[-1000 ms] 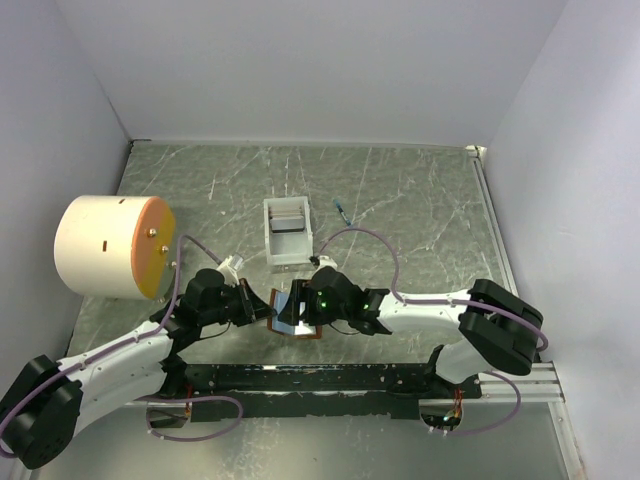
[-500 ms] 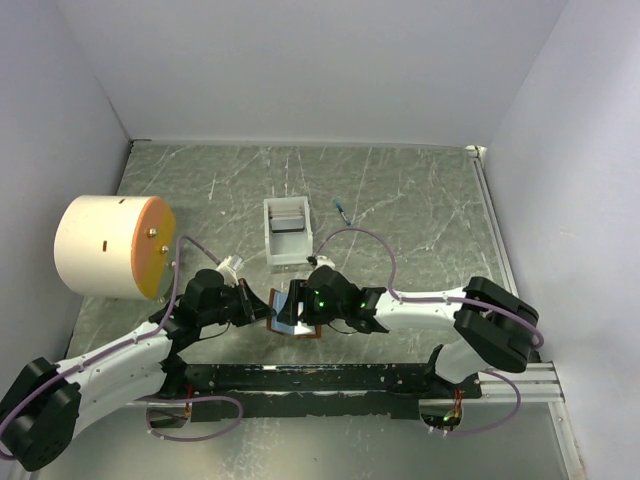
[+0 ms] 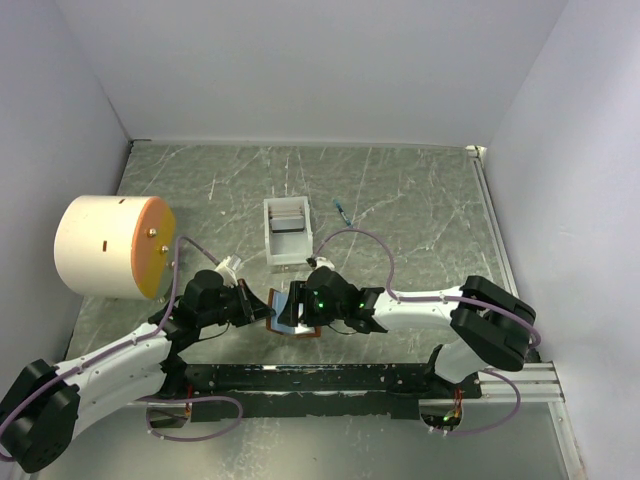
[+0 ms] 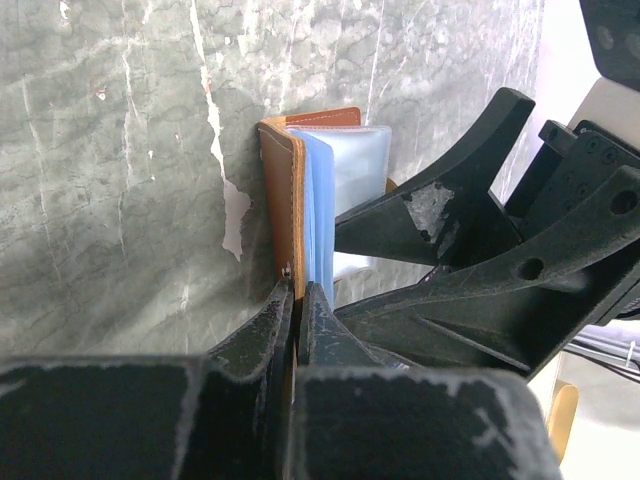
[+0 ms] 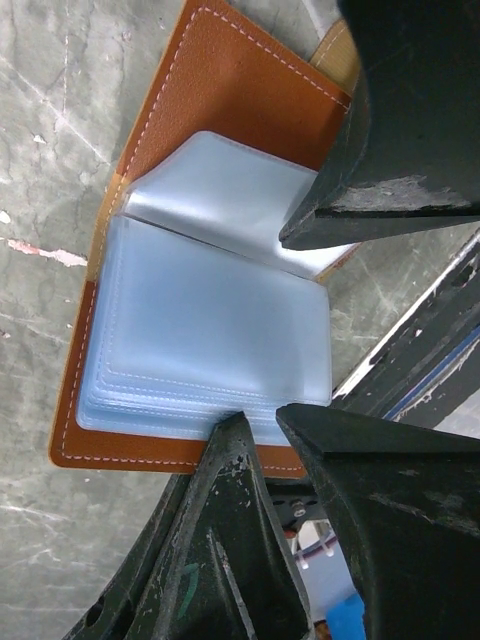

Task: Put the credit cards into the card holder
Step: Open the card holder at the center of the board.

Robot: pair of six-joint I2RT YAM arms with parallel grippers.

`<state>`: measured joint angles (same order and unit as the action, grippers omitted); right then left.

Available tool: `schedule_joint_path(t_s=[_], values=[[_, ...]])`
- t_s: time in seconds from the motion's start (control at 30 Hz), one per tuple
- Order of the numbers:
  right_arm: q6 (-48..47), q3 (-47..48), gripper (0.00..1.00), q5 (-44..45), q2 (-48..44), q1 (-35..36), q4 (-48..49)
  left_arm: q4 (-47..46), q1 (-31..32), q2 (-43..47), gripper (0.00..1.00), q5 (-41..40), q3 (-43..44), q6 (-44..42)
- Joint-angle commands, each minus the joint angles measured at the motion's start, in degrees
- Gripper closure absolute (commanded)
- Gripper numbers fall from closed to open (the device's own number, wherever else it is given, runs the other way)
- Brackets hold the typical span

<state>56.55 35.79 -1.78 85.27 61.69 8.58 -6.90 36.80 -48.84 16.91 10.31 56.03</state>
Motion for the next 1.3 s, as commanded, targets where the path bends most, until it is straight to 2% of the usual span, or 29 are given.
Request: schedule_joint_path(t_s=[0.0,0.27,0.5,0.7,0.83,1.03,1.2,1.27], values=[[-0.2,0.8,0.37,2.2,-0.8,0.0,-2.2,-0.6,-0.1,0.4,0.93,-0.6,-0.7,0.4],[-0.3,1.7,0.37,10.8,-4.1,0.0,-12.4,-0.6,-0.2,0.5,0.93,-0.7,-0.8,0.3],[-1.1,1.8,0.38,14.5,-7.1,0.0,-16.5,-1.6,-0.1,-0.3,0.93,-0.6,-1.2,0.3],[-1.2,5.8,0.39,20.4,-8.6,0.0,-26.5,-2.1,-0.1,-0.8,0.93,-0.2,-1.1,0.2],[-1.9,6.9,0.42,19.3,-12.5,0.1,-25.8,-2.7,-0.1,-1.1,0.93,0.0,-1.2,0.4],[-3.0,4.2,0.56,11.6,-12.8,0.4,-13.2,-5.2,-0.1,-1.9,0.93,0.2,-2.1,1.3],[-4.8,4.6,0.76,11.1,-6.2,0.4,-11.5,-8.3,-0.1,-3.9,0.93,1.3,-2.6,2.4],[-5.4,4.7,0.8,12.0,-3.6,0.2,-12.4,-8.6,-0.1,-4.3,0.92,1.4,-2.5,2.5]])
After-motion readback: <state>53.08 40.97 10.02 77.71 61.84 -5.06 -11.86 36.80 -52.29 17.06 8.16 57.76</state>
